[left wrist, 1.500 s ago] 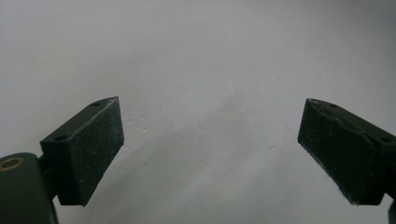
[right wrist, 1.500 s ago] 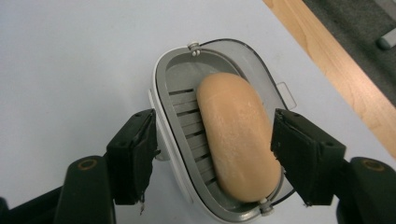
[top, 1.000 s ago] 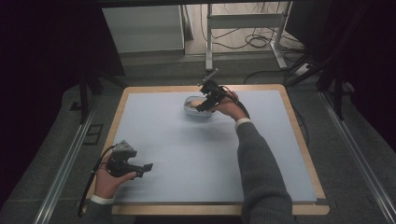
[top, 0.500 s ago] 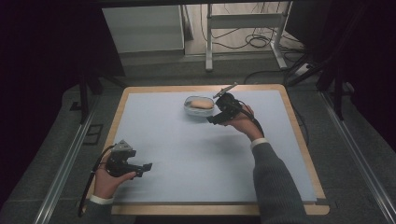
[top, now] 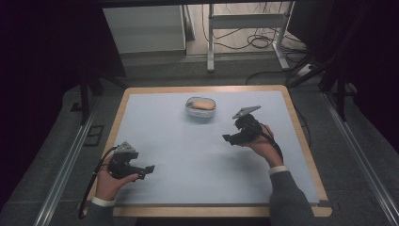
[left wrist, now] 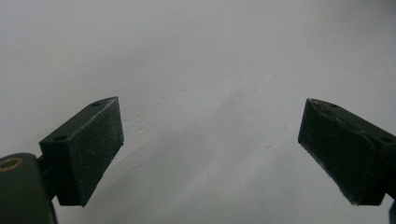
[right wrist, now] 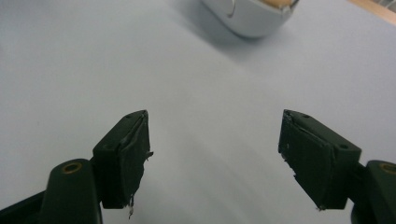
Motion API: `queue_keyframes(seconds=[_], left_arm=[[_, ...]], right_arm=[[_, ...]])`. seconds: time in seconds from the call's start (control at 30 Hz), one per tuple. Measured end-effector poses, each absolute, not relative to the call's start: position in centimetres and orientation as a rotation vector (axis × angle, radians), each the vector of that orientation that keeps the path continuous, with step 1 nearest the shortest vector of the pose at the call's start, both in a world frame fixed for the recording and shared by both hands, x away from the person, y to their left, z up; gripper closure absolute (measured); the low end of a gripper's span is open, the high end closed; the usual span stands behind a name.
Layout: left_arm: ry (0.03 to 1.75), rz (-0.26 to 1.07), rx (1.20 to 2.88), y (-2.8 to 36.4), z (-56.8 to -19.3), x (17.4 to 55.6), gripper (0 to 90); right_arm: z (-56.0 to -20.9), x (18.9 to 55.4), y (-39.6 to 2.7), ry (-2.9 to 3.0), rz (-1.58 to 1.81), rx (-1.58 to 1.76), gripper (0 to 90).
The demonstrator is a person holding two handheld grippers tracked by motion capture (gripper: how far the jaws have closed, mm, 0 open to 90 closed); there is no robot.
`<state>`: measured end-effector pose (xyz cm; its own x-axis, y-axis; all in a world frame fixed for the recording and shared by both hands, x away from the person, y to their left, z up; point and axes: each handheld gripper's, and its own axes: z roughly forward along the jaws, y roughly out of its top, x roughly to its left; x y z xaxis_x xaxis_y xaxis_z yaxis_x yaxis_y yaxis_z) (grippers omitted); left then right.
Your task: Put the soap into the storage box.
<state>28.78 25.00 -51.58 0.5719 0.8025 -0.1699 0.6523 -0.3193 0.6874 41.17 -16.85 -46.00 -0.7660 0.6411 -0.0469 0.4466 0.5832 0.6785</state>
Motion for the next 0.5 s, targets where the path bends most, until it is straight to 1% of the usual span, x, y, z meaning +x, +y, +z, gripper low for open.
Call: queue_keyframes(seconds=[0.17, 0.27, 0.5], left_arm=[[1.159, 0.266, 2.065, 25.1, -51.5, 28.7, 6.9], [1.161, 0.271, 2.063, 25.1, -51.4, 28.7, 6.9], [1.165, 0.277, 2.067, 25.1, -51.4, 28.7, 6.9]], right_arm=[[-47.2, 38.9, -18.9, 2.49, 1.012, 0.934, 24.8], [-48.3, 36.9, -20.3, 2.463, 1.04, 0.967, 24.9], [-49.4, 34.8, -21.4, 2.45, 1.054, 0.98, 24.9]])
